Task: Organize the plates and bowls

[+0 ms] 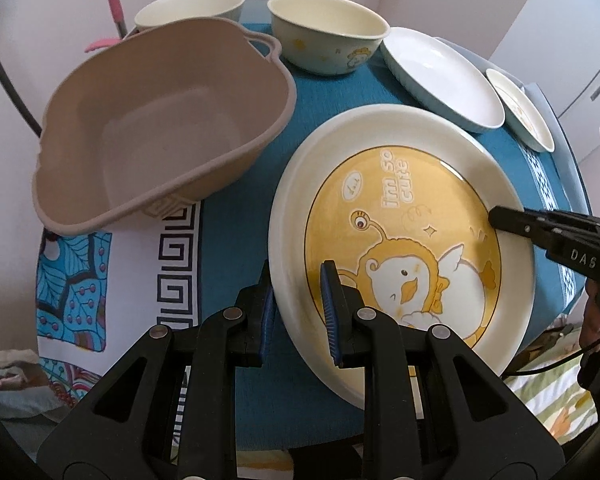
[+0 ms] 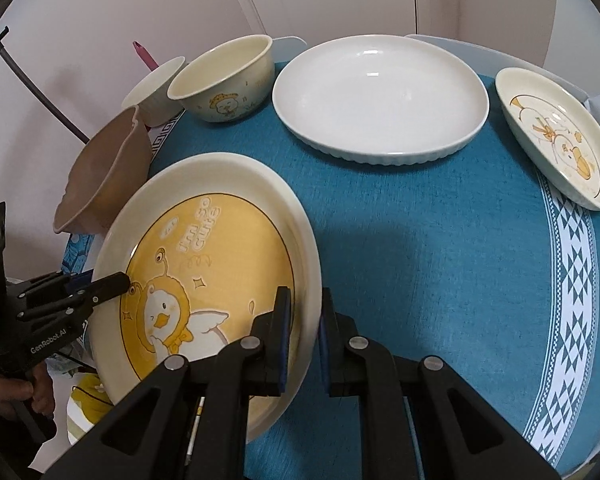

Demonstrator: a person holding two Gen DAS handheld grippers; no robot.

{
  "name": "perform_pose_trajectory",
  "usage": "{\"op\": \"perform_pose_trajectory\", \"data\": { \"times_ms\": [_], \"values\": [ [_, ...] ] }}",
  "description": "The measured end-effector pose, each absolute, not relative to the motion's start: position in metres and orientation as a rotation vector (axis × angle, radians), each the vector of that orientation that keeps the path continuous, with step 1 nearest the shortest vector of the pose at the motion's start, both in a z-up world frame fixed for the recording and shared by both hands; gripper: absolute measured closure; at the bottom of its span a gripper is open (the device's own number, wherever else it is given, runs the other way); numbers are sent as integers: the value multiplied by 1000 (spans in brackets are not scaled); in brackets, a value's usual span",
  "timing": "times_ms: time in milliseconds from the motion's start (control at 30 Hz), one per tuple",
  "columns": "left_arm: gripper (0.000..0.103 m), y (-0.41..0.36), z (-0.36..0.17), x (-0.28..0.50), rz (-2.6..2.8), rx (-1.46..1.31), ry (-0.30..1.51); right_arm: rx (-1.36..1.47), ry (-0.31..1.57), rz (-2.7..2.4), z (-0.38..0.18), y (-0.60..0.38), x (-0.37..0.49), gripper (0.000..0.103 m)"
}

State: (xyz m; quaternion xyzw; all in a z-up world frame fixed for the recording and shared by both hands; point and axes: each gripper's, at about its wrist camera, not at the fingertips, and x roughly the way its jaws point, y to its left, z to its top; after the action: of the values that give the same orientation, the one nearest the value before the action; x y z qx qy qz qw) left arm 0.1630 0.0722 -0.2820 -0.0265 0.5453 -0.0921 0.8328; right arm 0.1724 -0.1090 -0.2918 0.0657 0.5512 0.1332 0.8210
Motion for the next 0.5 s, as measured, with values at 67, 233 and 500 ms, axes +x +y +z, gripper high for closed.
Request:
{"op": "perform_pose_trajectory", "data": {
  "times_ms": [67, 233, 500],
  "values": [
    [84, 72, -282, 161, -186, -40, 1149, 127, 1176, 288, -294, -108, 172, 91],
    [84, 70, -281, 162, -180, -31, 1147, 140, 1167, 293, -295, -108, 168, 91],
    [82, 64, -275, 157, -156, 15, 1125, 145, 1131, 282, -289, -113, 161, 91]
  ]
}}
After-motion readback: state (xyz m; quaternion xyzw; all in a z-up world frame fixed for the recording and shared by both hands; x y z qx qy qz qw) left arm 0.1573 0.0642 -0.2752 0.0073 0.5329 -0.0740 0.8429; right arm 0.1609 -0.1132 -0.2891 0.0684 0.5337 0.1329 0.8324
